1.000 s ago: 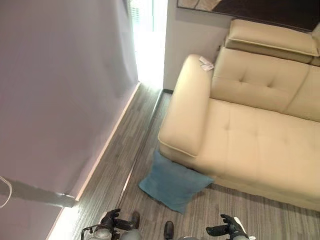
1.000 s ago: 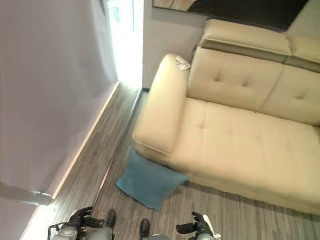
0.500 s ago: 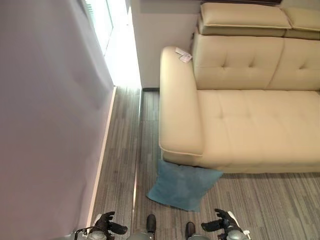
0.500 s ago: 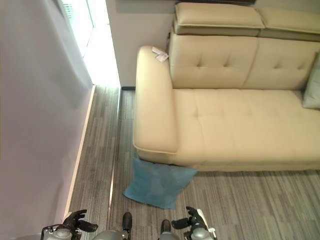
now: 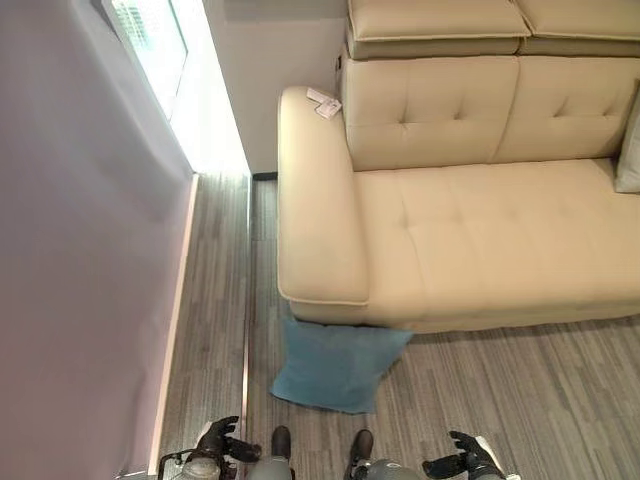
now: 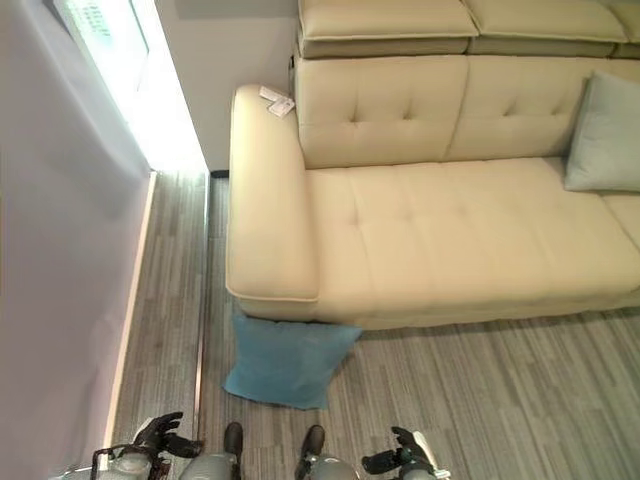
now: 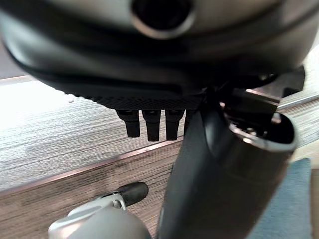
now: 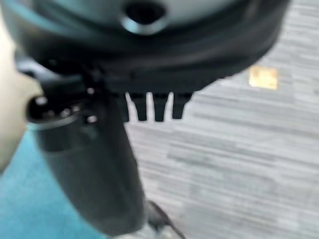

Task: Pick up all the scattered cushions and arrange them neatly on the sofa.

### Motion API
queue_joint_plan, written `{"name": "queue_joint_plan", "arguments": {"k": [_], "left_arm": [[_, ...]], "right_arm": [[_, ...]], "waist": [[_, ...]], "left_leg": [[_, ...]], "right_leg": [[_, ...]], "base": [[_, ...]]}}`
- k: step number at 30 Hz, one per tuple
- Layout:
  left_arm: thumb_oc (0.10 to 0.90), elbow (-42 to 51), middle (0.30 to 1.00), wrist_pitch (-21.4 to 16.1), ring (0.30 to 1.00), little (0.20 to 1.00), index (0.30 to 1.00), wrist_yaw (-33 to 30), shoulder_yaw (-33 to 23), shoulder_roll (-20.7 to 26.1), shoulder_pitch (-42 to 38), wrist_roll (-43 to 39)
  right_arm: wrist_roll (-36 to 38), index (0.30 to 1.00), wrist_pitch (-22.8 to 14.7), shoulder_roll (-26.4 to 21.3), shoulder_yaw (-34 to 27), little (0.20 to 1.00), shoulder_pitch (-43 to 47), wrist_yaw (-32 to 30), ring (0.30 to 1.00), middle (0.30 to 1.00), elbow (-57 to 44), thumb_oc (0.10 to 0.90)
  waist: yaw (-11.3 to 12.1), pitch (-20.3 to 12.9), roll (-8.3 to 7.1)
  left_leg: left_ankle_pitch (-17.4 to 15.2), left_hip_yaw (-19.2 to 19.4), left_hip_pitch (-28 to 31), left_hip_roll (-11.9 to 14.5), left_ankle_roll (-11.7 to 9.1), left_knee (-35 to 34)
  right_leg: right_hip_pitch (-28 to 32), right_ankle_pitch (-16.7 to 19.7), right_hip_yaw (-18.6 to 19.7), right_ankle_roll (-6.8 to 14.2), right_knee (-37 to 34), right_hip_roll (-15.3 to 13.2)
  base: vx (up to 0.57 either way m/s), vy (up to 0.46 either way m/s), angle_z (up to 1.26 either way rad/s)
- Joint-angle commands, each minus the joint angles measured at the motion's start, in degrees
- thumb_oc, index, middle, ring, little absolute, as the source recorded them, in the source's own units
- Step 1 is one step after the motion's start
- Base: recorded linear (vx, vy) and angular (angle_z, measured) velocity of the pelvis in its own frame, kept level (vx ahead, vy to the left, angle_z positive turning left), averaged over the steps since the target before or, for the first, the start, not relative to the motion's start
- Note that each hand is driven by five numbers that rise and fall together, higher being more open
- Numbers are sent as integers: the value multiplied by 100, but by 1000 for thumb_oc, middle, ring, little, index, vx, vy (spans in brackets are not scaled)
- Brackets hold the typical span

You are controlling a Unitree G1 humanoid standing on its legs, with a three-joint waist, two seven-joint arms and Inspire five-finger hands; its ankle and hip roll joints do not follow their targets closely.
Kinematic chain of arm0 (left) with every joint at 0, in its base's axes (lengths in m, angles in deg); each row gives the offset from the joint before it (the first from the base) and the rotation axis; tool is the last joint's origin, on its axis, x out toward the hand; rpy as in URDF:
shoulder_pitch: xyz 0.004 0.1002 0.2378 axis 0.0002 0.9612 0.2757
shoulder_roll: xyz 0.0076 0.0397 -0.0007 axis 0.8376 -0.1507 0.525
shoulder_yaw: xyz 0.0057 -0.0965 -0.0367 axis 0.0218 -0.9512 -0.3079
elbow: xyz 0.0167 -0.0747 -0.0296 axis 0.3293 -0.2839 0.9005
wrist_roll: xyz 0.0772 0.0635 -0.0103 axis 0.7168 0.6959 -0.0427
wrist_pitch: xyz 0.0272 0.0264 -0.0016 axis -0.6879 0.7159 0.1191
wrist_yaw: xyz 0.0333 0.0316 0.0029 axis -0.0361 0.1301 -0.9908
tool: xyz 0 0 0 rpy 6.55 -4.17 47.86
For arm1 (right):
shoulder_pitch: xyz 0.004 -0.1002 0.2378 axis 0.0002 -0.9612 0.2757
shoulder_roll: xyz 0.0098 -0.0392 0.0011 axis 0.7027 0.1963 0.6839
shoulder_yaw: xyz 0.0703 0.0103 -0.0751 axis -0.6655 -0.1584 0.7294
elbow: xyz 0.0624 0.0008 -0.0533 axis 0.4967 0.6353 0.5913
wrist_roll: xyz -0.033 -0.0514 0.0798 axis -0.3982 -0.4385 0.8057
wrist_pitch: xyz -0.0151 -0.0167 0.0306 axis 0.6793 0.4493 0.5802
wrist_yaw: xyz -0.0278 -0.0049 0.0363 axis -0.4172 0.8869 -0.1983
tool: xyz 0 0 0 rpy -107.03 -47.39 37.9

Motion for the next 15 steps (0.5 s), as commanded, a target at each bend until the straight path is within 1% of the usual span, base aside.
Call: {"name": "queue_joint_plan", "arguments": {"k": [1, 3, 4, 6, 8, 9, 10, 12, 14, 15], "left_arm": [[800, 10, 900, -136, 900, 900, 900, -42, 36, -27, -89, -84], [800, 37, 900, -141, 900, 900, 900, -66, 73, -15, -97, -102], [800, 23, 900, -138, 900, 900, 900, -62, 65, -8, -101, -121], [800, 19, 900, -122, 900, 900, 900, -58, 57, -7, -84, -87], [800, 19, 900, -117, 900, 900, 900, -64, 56, -4, -67, -77], [800, 20, 900, -123, 900, 900, 900, -69, 37, 33, -72, -76], [800, 20, 900, -123, 900, 900, 900, -68, 36, 34, -72, -76], [800, 63, 900, -155, 900, 900, 900, -119, -25, 111, -113, -172], [800, 94, 900, -170, 900, 900, 900, -152, -50, 136, -130, -210], [800, 167, 900, -219, 900, 900, 900, -267, -119, 201, -187, -338]], "right_arm": [[151, 900, -155, -204, 90, 900, 109, -203, 900, 900, -118, 800], [142, 900, -158, -221, 94, 900, 124, -230, 900, 900, -133, 800], [151, 900, -157, -208, 102, 900, 130, -218, 900, 900, -157, 800], [116, 900, -153, -208, 88, 900, 107, -216, 900, 900, -161, 800], [108, 900, -153, -195, 88, 900, 102, -217, 900, 900, -159, 800], [84, 900, -155, -165, 117, 900, 115, -218, 900, 900, -144, 800], [84, 900, -155, -164, 117, 900, 116, -219, 900, 900, -144, 800], [112, 900, -161, -108, 144, 900, 158, -230, 900, 900, -165, 800], [132, 900, -166, -97, 138, 900, 178, -244, 900, 900, -179, 800], [222, 900, -193, -64, 107, 900, 246, -292, 900, 900, -235, 800]], "waist": [[-5, 57, -160], [46, 84, -152], [41, 78, -129], [25, 52, -98], [31, 39, -104], [51, 42, -139], [55, 43, -141], [119, 94, -219], [141, 110, -240], [177, 195, -282]], "left_leg": [[-921, -46, -163, -193, 213, 147], [-745, -112, -374, -175, 194, 36], [-656, -121, -328, -86, 165, -115], [-630, -67, -242, -57, 174, -255], [-639, -57, -208, -67, 187, -287], [-675, -33, -177, -100, 213, -270], [-677, -29, -176, -100, 213, -269], [-764, 30, -211, -135, 266, -149], [-794, 55, -247, -141, 282, -96], [-851, 80, -353, -169, 323, 11]], "right_leg": [[237, -265, 318, 309, -317, -39], [272, -321, 348, 322, -303, -10], [282, -380, 385, 315, -272, 20], [315, -384, 400, 338, -269, 14], [319, -367, 415, 352, -265, 0], [319, -345, 456, 384, -245, -34], [318, -345, 460, 384, -244, -34], [265, -325, 504, 423, -174, -99], [232, -318, 511, 438, -146, -122], [104, -303, 525, 462, -28, -176]], "base": [[79, 19, 4], [117, 56, 9], [125, 105, 17], [105, 109, 5], [79, 89, -15], [91, 104, -27], [90, 125, -35], [29, 71, -19], [-3, 54, -6], [-13, 60, -3]]}}
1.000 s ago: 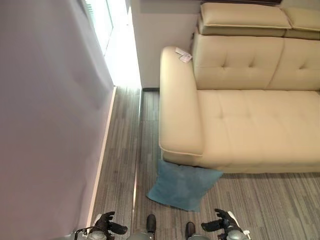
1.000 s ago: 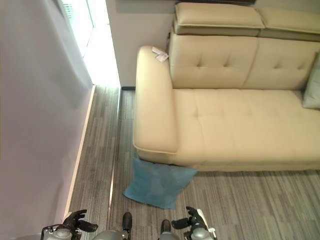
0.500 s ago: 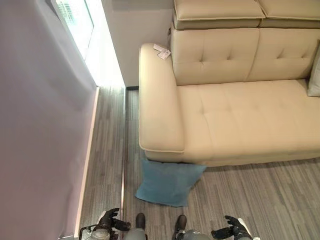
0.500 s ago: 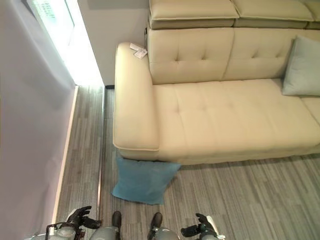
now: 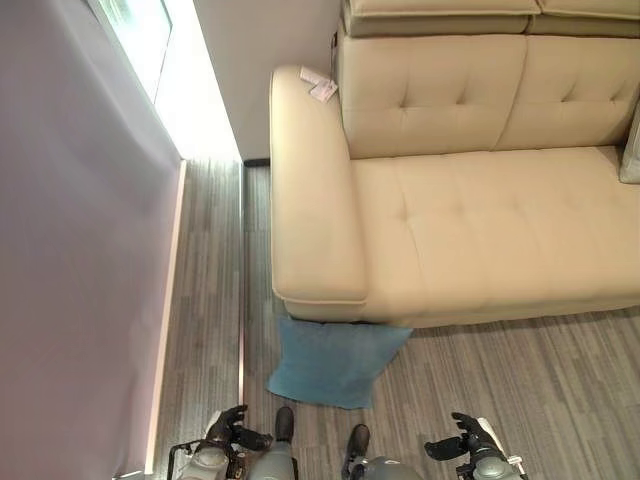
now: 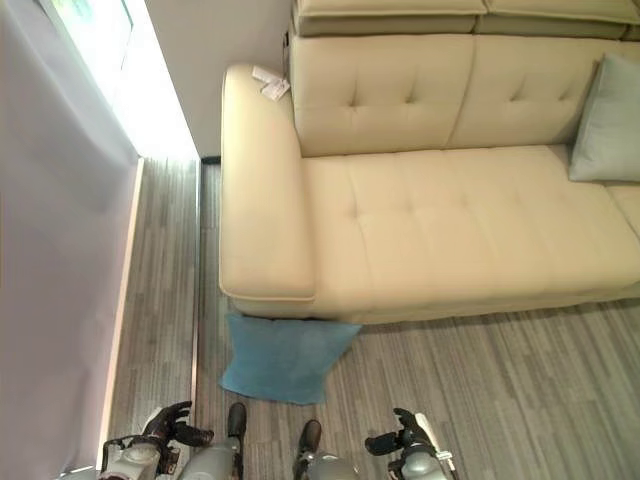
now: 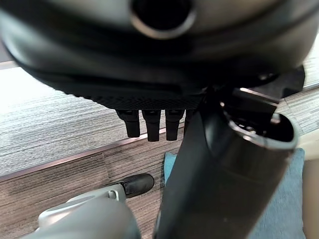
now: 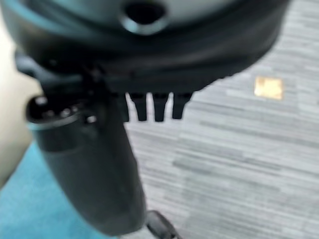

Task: Pick up all the scattered cushions and arrange them neatly on the sofa.

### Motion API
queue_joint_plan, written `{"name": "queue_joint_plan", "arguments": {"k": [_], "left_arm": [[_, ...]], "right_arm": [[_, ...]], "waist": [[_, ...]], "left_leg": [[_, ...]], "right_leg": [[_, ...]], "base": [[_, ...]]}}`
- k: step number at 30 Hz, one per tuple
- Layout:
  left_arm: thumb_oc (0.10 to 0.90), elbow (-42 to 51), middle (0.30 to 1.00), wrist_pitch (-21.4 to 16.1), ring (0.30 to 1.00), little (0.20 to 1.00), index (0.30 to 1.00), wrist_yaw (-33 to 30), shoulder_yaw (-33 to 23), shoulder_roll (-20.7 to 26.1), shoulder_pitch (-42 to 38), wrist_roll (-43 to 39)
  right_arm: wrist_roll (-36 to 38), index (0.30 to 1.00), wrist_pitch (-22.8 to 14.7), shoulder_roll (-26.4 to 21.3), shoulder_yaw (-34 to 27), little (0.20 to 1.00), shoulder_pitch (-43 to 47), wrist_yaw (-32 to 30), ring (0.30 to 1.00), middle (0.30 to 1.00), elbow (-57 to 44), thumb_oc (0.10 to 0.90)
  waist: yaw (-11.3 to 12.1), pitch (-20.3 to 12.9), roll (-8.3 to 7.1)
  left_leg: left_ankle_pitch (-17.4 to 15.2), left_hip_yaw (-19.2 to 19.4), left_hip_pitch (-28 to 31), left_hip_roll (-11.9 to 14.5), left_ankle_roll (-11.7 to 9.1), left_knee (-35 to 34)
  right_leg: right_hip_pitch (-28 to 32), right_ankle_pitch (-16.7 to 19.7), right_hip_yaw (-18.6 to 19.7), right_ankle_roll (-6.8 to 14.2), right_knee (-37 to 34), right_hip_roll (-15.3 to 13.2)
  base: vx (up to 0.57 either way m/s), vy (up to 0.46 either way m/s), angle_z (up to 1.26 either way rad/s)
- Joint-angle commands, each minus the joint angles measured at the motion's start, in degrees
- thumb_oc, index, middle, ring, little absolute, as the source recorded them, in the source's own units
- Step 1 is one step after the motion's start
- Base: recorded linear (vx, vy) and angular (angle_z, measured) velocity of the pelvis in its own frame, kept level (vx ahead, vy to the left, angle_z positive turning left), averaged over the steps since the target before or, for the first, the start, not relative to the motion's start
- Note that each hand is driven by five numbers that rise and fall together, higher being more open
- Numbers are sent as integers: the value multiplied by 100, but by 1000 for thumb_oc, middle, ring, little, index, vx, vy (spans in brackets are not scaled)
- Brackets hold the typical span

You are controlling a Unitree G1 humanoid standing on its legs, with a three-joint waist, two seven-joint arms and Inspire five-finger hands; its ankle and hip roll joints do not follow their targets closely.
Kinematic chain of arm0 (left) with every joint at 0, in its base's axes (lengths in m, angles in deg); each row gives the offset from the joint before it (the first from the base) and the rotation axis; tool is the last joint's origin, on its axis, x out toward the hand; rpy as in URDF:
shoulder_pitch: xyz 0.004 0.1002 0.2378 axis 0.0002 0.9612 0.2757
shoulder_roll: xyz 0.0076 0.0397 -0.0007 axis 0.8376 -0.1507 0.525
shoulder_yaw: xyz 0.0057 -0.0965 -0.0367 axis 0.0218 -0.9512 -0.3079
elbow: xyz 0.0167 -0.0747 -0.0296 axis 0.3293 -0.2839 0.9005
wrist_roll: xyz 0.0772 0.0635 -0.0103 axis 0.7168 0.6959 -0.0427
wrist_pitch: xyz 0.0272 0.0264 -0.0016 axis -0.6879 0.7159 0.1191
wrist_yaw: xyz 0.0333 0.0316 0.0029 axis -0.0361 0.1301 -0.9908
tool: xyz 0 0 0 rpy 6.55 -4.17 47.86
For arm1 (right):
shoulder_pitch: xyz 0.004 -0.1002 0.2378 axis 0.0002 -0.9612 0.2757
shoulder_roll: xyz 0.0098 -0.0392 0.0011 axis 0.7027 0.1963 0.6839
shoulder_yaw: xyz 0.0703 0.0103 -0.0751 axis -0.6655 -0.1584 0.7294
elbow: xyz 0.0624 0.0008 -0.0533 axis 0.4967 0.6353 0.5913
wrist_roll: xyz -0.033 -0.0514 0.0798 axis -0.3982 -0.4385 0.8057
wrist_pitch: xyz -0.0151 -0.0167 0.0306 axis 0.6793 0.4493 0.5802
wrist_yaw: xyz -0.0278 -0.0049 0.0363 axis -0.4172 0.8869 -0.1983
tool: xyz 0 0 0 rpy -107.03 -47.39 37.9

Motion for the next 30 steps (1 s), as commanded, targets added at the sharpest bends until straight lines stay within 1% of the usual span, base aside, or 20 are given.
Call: {"name": "queue_joint_plan", "arguments": {"k": [1, 3, 5, 6, 7, 8, 9, 11, 12, 15, 16, 17, 20, 21, 22, 23, 24, 28, 29, 30], "left_arm": [[800, 108, 900, -181, 900, 900, 900, -256, -140, 190, 63, -223], [800, 333, 900, -330, 900, 900, 900, -496, -231, 287, -75, -483], [800, 450, 900, -396, 900, 900, 900, -564, -253, 313, -122, -616], [800, 744, 900, -515, 900, 900, 900, -617, -243, 372, -246, -938], [800, 744, 900, -515, 900, 900, 900, -616, -243, 372, -247, -939], [800, 925, 900, -567, 900, 900, 900, -557, -230, 395, -268, -1111], [800, 1177, 900, -654, 900, 900, 900, -578, -183, 472, -394, -1299], [800, 1276, 900, -698, 900, 900, 900, -622, -139, 511, -492, -1363], [800, 1372, 900, -738, 900, 900, 900, -689, -110, 536, -611, -1450], [800, 1639, 900, -858, 900, 900, 900, -821, -32, 603, -977, -1685], [800, 1759, 900, -913, 900, 900, 900, -909, 35, 656, -1245, -1769], [800, 1800, 900, -935, 900, 900, 900, -943, 63, 678, -1379, -1782], [800, 1941, 900, -1053, 900, 900, 900, -1136, 115, 678, -1842, -1970], [800, 1940, 900, -1054, 900, 900, 900, -1135, 115, 677, -1842, -1970], [800, 1978, 900, -1101, 900, 900, 900, -1209, 109, 649, -2073, -2148], [800, 1973, 900, -1101, 900, 900, 900, -1209, 110, 649, -2083, -2151], [800, 1946, 900, -1166, 900, 900, 900, -1280, 118, 670, -2390, -2273], [800, 2034, 900, -1260, 900, 900, 900, -1344, 117, 725, -2756, -2440], [800, 2138, 900, -1302, 900, 900, 900, -1363, 110, 826, -2956, -2506], [800, 2192, 900, -1309, 900, 900, 900, -1368, 106, 875, -3002, -2501]], "right_arm": [[225, 900, -179, -124, 96, 900, 31, -276, 900, 900, -219, 800], [505, 900, -277, -84, 3, 900, 204, -364, 900, 900, -416, 800], [637, 900, -320, -85, -56, 900, 263, -413, 900, 900, -501, 800], [921, 900, -392, -123, -149, 900, 427, -486, 900, 900, -747, 800], [921, 900, -392, -123, -149, 900, 428, -486, 900, 900, -747, 800], [1033, 900, -437, -164, -182, 900, 462, -514, 900, 900, -894, 800], [1189, 900, -499, -209, -237, 900, 601, -600, 900, 900, -1087, 800], [1272, 900, -536, -224, -242, 900, 687, -643, 900, 900, -1205, 800], [1352, 900, -580, -229, -247, 900, 794, -719, 900, 900, -1297, 800], [1504, 900, -681, -255, -228, 900, 1124, -894, 900, 900, -1575, 800], [1609, 900, -769, -293, -236, 900, 1363, -1051, 900, 900, -1756, 800], [1664, 900, -826, -298, -250, 900, 1486, -1112, 900, 900, -1870, 800], [1723, 900, -1022, -354, -306, 900, 1852, -1481, 900, 900, -2180, 800], [1723, 900, -1022, -354, -306, 900, 1852, -1481, 900, 900, -2179, 800], [1807, 900, -1129, -366, -346, 900, 2054, -1622, 900, 900, -2292, 800], [1807, 900, -1130, -367, -347, 900, 2062, -1623, 900, 900, -2288, 800], [1907, 900, -1227, -409, -364, 900, 2342, -1752, 900, 900, -2261, 800], [2030, 900, -1333, -529, -393, 900, 2697, -1831, 900, 900, -2306, 800], [2113, 900, -1384, -677, -394, 900, 2866, -1813, 900, 900, -2383, 800], [2124, 900, -1408, -741, -389, 900, 2904, -1796, 900, 900, -2431, 800]], "waist": [[133, -97, -136], [151, 117, -160], [153, 190, -158], [137, 383, -104], [137, 377, -104], [121, 432, -80], [89, 577, -26], [61, 646, -5], [45, 708, 8], [-23, 802, 63], [-85, 875, 105], [-112, 895, 122], [-237, 915, 203], [-237, 906, 202], [-276, 943, 221], [-275, 915, 220], [-303, 940, 236], [-348, 903, 248], [-369, 871, 251], [-371, 859, 258]], "left_leg": [[-690, -6, -408, -59, 91, 670], [-709, 7, -687, -81, 133, 807], [-709, 10, -821, -93, 143, 865], [-712, 29, -1106, -108, 147, 1020], [-714, 29, -1117, -108, 147, 1026], [-710, 42, -1257, -114, 155, 1082], [-708, 59, -1604, -123, 163, 1277], [-709, 68, -1769, -124, 168, 1363], [-886, 33, -1927, -103, 128, 1551], [-941, 41, -2658, -85, 139, 2023], [-961, 27, -3134, -68, 152, 2316], [-977, 35, -3343, -57, 158, 2418], [-1033, 6, -4385, -26, 192, 2957], [-1034, 6, -4397, -26, 192, 2962], [-1025, -31, -4779, -21, 213, 3073], [-1028, -29, -4826, -22, 214, 3090], [-1003, -37, -5155, -26, 223, 3063], [-937, -47, -5659, -57, 230, 3039], [-878, -60, -5913, -75, 220, 3002], [-862, -69, -6010, -87, 219, 3005]], "right_leg": [[-5, -314, 226, 504, 37, -284], [-397, -285, 255, 525, 314, -373], [-557, -274, 258, 528, 417, -406], [-914, -280, 282, 521, 668, -483], [-924, -282, 282, 521, 673, -483], [-1081, -286, 290, 511, 762, -512], [-1457, -299, 274, 494, 998, -573], [-1637, -316, 273, 486, 1115, -593], [-1798, -482, 314, 518, 1315, -611], [-2533, -556, 311, 503, 1775, -703], [-3035, -609, 350, 482, 2104, -744], [-3263, -638, 369, 475, 2222, -762], [-4367, -715, 474, 447, 2842, -822], [-4379, -717, 475, 447, 2847, -822], [-4792, -714, 549, 439, 3007, -840], [-4841, -719, 554, 439, 3027, -844], [-5224, -694, 615, 452, 3079, -858], [-5740, -641, 690, 478, 3113, -894], [-6026, -619, 725, 489, 3152, -905], [-6117, -615, 747, 494, 3172, -907]], "base": [[-69, 66, -6], [-95, 53, -10], [-115, 51, -3], [-141, 64, 0], [-139, 75, -4], [-123, 74, -4], [-123, 73, -7], [-64, 33, -2], [-46, 19, 0], [-125, 21, 6], [-164, 37, 1], [-181, 47, 1], [-121, 43, 4], [-70, 16, -5], [-40, 13, -5], [-73, 0, -9], [-44, -14, -8], [-41, -8, -3], [-60, -19, 6], [-76, -40, 11]]}}
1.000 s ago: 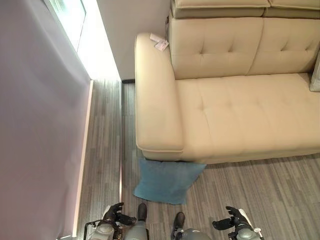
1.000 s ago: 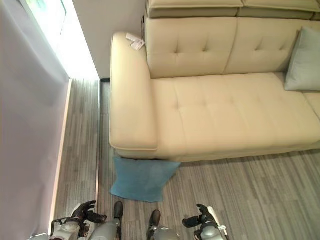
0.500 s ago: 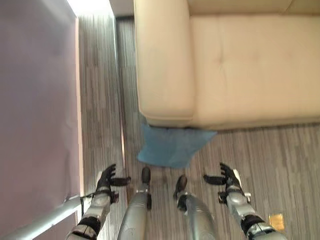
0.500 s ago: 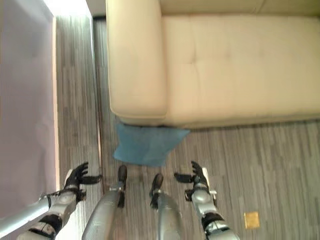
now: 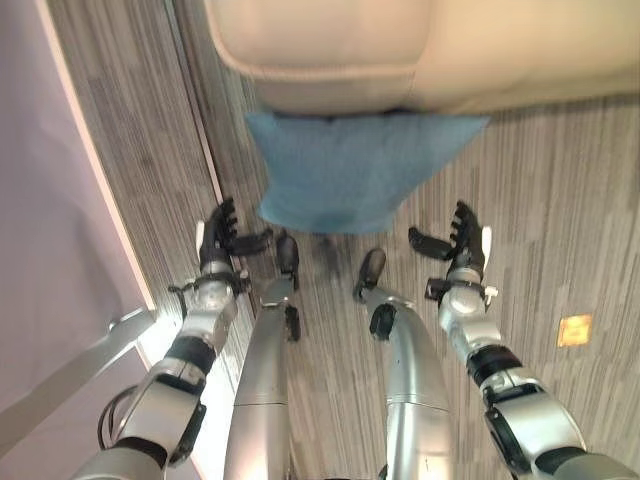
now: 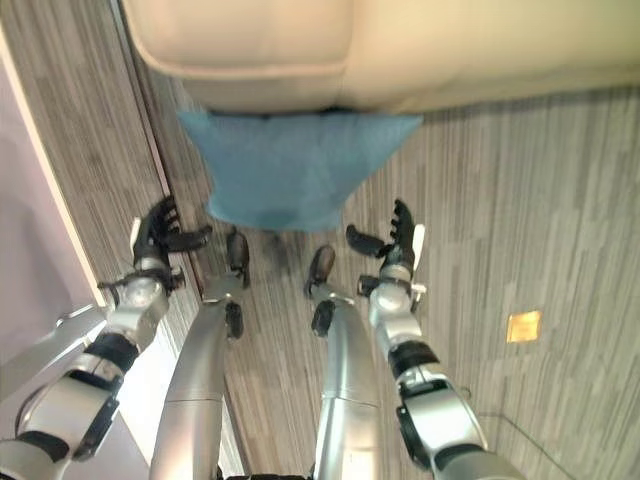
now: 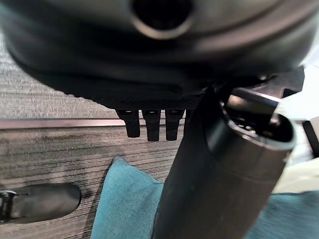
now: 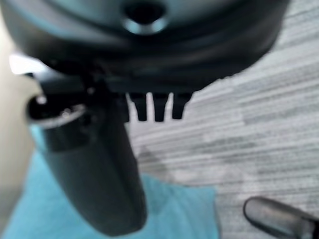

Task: Pick up all the scattered cushions and arrange them neatly on the sofa.

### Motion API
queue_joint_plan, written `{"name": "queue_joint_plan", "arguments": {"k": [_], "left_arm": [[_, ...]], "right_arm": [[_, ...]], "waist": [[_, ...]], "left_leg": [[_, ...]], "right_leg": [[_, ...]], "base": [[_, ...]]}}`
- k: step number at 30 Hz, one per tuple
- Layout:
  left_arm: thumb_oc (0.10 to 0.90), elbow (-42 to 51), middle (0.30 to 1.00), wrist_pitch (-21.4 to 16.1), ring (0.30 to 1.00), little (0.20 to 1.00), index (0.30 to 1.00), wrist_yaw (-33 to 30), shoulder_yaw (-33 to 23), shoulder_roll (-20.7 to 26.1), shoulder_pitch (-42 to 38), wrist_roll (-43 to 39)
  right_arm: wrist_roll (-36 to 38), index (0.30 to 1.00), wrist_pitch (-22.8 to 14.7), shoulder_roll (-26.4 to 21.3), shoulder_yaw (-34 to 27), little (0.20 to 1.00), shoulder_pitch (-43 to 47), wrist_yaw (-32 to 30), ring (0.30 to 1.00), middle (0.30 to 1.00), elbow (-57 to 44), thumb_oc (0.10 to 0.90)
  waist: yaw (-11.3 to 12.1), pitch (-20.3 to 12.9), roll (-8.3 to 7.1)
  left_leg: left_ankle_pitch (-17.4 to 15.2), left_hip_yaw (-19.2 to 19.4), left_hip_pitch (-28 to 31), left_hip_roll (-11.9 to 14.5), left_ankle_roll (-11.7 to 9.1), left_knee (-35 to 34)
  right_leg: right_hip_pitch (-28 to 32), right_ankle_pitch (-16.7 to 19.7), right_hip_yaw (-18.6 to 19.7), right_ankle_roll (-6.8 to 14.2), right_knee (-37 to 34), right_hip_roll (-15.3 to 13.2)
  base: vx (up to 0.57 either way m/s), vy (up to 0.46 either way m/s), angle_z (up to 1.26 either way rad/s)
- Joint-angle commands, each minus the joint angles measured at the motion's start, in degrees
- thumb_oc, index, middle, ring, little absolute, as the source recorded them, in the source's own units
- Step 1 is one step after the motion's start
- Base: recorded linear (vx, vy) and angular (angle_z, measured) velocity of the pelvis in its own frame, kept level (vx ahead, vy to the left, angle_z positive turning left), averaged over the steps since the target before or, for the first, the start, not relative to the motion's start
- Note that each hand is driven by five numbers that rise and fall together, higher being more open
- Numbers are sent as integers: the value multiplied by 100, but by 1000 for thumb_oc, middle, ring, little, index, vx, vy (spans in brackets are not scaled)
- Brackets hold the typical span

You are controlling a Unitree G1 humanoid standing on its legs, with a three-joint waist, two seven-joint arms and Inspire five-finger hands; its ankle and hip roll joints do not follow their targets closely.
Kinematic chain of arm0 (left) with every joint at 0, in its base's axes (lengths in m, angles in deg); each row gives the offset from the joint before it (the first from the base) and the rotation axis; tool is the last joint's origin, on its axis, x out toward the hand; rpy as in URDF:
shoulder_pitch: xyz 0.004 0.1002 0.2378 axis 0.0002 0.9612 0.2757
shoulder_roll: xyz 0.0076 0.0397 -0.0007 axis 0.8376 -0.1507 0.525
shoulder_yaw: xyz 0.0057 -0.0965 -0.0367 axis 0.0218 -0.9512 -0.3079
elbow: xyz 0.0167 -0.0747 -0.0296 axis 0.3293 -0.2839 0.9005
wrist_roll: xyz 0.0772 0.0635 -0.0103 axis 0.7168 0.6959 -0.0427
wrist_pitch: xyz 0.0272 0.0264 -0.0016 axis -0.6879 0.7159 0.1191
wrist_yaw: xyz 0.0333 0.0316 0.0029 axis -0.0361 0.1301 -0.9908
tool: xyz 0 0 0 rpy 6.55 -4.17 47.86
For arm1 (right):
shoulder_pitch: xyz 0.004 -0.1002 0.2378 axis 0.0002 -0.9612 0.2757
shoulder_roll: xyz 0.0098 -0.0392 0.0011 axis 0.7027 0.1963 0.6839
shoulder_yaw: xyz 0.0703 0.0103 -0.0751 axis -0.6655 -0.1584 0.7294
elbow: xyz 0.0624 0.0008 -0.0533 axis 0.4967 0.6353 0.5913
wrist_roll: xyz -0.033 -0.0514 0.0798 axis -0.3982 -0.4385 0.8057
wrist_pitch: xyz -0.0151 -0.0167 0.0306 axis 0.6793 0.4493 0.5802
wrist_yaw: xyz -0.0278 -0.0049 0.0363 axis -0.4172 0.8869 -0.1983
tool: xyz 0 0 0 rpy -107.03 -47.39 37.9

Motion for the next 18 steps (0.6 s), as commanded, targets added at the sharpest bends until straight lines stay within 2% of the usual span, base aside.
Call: {"name": "queue_joint_plan", "arguments": {"k": [1, 8, 18], "left_arm": [[800, 362, 900, -507, 900, 900, 900, -213, -123, 144, 340, -62], [800, 597, 900, -519, 900, 900, 900, -241, -56, 232, 151, 11], [800, 619, 900, -493, 900, 900, 900, -217, 180, 396, -412, -98]], "right_arm": [[143, 900, -566, -542, -33, 900, -488, -221, 900, 900, -589, 800], [287, 900, -692, -838, -93, 900, -424, -52, 900, 900, -767, 800], [714, 900, -661, -1220, 436, 900, 398, 427, 900, 900, -608, 800]], "waist": [[-39, -741, 235], [-43, -889, 266], [14, -945, 339]], "left_leg": [[-624, -320, -317, 44, -133, 148], [-510, -326, -779, -24, -131, 82], [-366, -395, -1308, -35, -152, 56]], "right_leg": [[22, -141, 261, 725, -464, -135], [-548, -102, 366, 773, -301, -174], [-1103, -34, 463, 858, -191, -208]], "base": [[-25, -24, 12], [-20, -13, 3], [3, -33, 4]]}}
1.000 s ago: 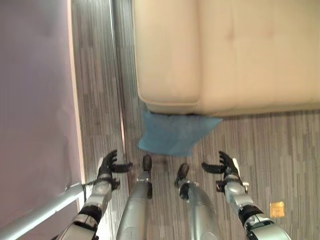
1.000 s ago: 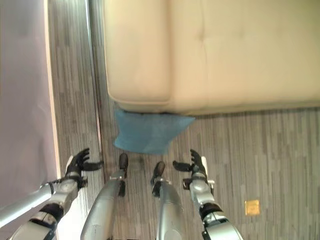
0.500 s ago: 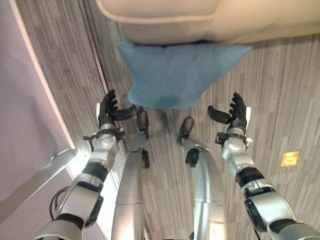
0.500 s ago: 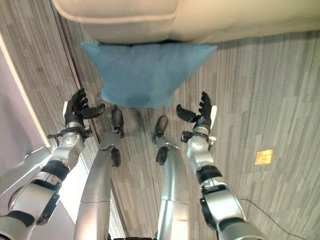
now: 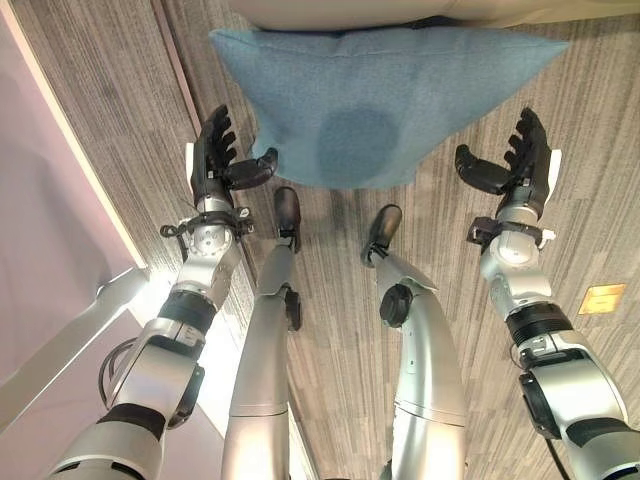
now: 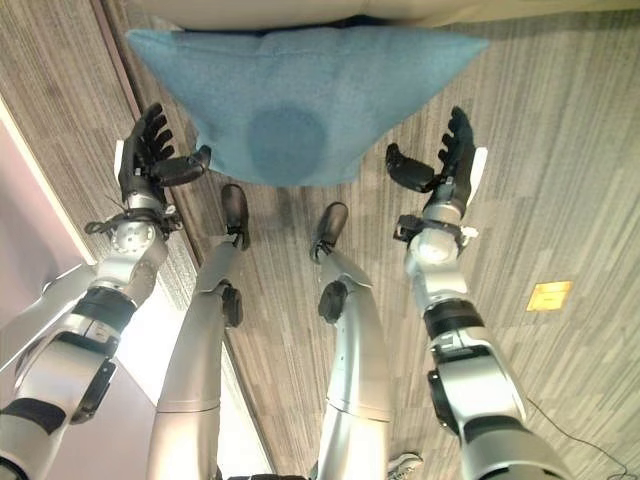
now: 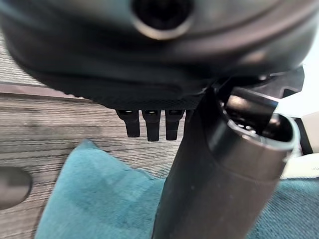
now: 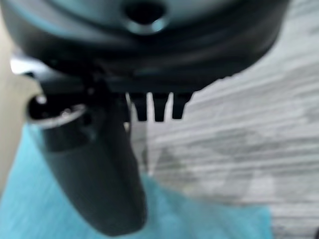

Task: Pick up all the scattered cushions and arrange them neatly on the sofa.

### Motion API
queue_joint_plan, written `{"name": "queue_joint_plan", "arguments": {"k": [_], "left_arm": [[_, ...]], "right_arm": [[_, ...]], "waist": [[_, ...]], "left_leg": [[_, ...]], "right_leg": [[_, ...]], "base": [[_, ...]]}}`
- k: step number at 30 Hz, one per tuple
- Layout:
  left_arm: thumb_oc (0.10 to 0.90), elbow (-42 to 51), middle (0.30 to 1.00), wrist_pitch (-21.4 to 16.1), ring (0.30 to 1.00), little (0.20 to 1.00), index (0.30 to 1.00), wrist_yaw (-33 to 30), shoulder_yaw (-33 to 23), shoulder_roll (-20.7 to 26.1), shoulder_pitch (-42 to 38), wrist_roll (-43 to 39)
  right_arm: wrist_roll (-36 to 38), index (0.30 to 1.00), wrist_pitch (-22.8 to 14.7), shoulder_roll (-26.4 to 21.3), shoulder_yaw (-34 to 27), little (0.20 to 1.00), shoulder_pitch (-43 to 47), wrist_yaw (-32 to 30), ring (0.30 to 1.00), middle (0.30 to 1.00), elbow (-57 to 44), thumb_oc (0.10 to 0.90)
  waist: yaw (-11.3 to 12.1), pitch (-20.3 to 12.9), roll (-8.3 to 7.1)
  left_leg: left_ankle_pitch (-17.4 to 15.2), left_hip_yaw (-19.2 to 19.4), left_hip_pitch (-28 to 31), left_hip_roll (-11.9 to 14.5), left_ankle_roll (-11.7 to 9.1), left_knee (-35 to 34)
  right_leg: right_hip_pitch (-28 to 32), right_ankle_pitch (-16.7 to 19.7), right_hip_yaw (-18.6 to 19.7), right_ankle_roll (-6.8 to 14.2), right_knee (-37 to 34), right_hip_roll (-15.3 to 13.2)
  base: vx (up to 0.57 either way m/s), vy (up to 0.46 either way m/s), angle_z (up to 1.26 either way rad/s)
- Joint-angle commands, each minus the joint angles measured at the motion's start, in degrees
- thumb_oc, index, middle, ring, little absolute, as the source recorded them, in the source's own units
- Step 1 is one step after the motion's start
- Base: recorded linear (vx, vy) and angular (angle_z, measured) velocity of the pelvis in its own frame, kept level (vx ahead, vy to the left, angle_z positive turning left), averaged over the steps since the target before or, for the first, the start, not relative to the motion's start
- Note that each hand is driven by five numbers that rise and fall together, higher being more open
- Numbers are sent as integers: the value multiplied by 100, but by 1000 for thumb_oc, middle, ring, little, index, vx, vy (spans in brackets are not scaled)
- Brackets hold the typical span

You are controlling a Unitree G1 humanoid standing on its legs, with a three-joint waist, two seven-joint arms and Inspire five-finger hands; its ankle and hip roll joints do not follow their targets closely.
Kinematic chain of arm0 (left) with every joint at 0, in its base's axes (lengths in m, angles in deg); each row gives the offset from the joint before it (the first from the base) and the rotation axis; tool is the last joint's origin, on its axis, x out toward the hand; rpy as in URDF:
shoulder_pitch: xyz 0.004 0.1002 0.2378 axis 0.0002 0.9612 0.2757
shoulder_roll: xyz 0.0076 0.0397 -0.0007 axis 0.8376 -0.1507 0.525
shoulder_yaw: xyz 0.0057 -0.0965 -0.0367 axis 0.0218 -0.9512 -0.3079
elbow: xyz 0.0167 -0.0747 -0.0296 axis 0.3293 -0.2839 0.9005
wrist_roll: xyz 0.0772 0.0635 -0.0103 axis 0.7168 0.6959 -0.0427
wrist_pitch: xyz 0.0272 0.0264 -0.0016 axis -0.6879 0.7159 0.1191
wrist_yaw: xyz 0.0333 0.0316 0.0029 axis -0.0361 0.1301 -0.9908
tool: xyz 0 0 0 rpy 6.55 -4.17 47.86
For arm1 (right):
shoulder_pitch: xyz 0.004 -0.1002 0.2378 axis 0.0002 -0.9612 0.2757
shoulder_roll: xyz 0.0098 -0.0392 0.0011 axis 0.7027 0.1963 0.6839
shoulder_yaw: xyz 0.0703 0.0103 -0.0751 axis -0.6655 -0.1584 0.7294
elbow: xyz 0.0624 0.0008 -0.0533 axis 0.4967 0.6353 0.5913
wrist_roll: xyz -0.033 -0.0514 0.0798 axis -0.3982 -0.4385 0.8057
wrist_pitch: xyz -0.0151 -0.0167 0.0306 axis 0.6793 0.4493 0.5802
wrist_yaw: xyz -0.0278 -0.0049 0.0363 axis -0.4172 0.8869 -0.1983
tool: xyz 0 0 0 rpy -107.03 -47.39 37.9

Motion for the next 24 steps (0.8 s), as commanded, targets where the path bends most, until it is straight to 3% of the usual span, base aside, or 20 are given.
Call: {"name": "queue_joint_plan", "arguments": {"k": [1, 6, 15, 24], "left_arm": [[800, 46, 900, -371, 900, 900, 900, -119, -84, 135, 594, 61], [800, 27, 900, -350, 900, 900, 900, -67, 206, 230, 161, 2], [800, 143, 900, -316, 900, 900, 900, -103, 636, 195, -291, 106], [800, 29, 900, -345, 900, 900, 900, -511, 656, -25, -595, 257]], "right_arm": [[315, 900, -319, -138, 355, 900, -498, 149, 900, 900, -186, 800], [787, 900, -237, -277, 938, 900, 285, 590, 900, 900, 171, 800], [714, 900, -127, -280, 1791, 900, 1305, 684, 900, 900, 149, 800], [456, 900, -180, 65, 2037, 900, 1603, 519, 900, 900, -385, 800]], "waist": [[-123, -900, 269], [-40, -873, 325], [83, -766, 446], [43, -652, 378]], "left_leg": [[-659, -386, -427, 97, -73, 402], [-615, -435, -718, 65, -96, 513], [-588, -489, -1153, 60, -136, 753], [-624, -545, -1435, 78, -132, 1010]], "right_leg": [[12, -40, 460, 987, -351, -78], [-277, -39, 430, 1012, -210, -90], [-693, -98, 444, 998, 45, -89], [-926, -105, 453, 988, 221, 13]], "base": [[19, -41, 6], [15, -50, 2], [12, -20, 2], [9, -15, -1]]}}
